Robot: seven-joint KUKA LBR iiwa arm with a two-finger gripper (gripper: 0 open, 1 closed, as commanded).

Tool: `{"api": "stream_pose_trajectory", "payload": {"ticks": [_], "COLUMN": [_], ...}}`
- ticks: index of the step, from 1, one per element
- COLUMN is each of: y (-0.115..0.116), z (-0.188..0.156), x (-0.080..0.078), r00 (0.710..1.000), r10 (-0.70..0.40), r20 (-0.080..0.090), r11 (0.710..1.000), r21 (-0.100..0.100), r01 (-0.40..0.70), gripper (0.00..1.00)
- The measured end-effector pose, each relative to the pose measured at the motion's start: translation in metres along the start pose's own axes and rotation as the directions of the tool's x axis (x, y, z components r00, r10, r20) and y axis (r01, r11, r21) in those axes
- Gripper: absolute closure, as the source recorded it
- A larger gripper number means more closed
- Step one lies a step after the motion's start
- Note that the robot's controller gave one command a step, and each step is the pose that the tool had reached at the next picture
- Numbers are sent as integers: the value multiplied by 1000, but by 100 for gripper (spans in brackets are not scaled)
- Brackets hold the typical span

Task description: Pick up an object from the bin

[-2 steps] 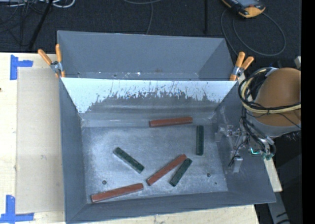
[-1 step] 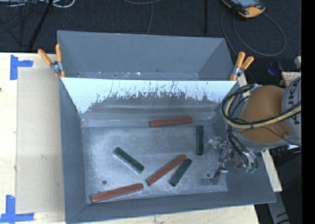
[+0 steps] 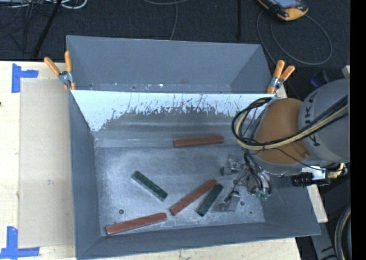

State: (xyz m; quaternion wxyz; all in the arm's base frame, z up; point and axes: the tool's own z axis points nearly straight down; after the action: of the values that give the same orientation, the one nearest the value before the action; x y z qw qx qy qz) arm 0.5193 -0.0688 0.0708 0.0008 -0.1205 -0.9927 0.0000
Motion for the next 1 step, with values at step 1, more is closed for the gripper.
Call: {"api": "stream_pose_trajectory", "payload": {"ticks": [1], "y": [49], "z": [-14], "x": [4], "r00": [993], "r10": [-116], "r20": [1], "r11": [993], "r21": [1], "r01": [116], "gripper": [0]}}
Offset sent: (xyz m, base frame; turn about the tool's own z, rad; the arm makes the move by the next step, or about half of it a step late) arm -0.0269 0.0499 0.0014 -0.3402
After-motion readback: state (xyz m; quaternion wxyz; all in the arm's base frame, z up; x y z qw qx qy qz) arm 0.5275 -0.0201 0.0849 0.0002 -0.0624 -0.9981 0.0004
